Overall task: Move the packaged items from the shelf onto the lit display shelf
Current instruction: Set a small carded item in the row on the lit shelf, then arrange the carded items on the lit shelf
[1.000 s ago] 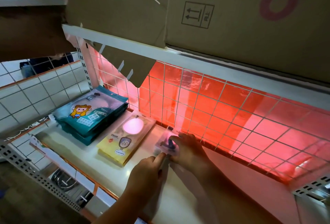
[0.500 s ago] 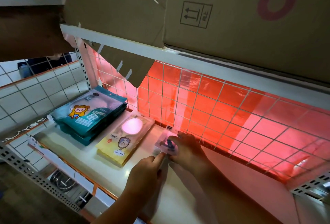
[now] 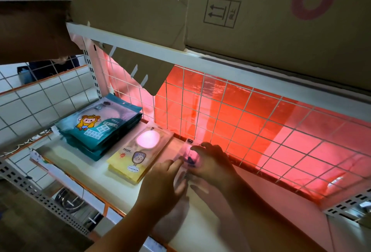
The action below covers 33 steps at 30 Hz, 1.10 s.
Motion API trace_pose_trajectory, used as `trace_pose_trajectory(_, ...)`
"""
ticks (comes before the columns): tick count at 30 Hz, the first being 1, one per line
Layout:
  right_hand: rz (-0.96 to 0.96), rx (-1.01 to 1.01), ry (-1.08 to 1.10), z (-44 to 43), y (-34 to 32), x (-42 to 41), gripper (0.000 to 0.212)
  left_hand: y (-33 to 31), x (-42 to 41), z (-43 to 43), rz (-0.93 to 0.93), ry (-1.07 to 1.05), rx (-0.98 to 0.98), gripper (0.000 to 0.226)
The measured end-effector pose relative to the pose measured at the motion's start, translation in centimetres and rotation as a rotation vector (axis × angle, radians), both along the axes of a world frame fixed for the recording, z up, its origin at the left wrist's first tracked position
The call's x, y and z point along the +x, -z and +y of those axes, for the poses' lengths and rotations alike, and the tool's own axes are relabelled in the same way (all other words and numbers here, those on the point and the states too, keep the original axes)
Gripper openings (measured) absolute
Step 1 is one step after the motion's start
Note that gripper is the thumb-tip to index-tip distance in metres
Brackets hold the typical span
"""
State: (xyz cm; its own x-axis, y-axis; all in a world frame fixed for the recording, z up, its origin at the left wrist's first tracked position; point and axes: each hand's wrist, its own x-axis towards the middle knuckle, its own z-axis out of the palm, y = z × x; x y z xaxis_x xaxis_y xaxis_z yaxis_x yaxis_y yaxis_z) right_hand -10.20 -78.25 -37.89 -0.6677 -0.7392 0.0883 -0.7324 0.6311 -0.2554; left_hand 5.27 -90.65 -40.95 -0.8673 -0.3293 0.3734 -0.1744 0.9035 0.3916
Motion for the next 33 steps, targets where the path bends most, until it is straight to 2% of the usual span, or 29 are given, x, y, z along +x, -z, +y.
trace_pose_trajectory(3, -0.018, -0.066, 0.007, -0.2, -1.3, 0.0, 0.077, -2.1, -0.6, -0.9, 0.035, -0.007, 0.032, 0.059)
trace_pose_trajectory(7, -0.009, -0.17, -0.026, -0.7, -4.1, 0.3, 0.077, -5.2, -0.9, -1.8, 0.123, 0.038, 0.038, 0.047)
trace_pose_trajectory(11, 0.076, -0.357, -0.014, -0.1, -6.7, 1.3, 0.041, -9.0, -1.0, -2.5, 0.217, 0.088, 0.106, 0.045)
trace_pose_trajectory(13, 0.114, -0.467, 0.01, 0.7, -8.5, 2.0, 0.029, -10.6, -1.1, -2.4, 0.287, 0.136, 0.098, 0.037)
trace_pose_trajectory(16, 0.144, -0.562, 0.076, 3.0, -11.9, 3.7, 0.027, -13.3, -1.7, -1.5, 0.369, 0.245, 0.097, 0.033)
trace_pose_trajectory(20, 0.22, -0.652, 0.179, 7.1, -16.5, 6.8, 0.029, -16.9, -2.8, 1.4, 0.492, 0.498, 0.118, 0.033)
trace_pose_trajectory(24, 0.33, -0.614, 0.318, 11.6, -20.6, 9.7, 0.033, -20.5, -3.8, 5.8, 0.539, 0.705, 0.183, 0.039)
trace_pose_trajectory(29, 0.531, -0.499, 0.51, 17.2, -25.5, 13.1, 0.037, -24.7, -4.4, 11.7, 0.607, 0.861, 0.198, 0.042)
trace_pose_trajectory(33, 0.584, -0.485, 0.607, 22.1, -28.8, 16.7, 0.038, -28.0, -3.4, 16.5, 0.653, 0.995, 0.191, 0.045)
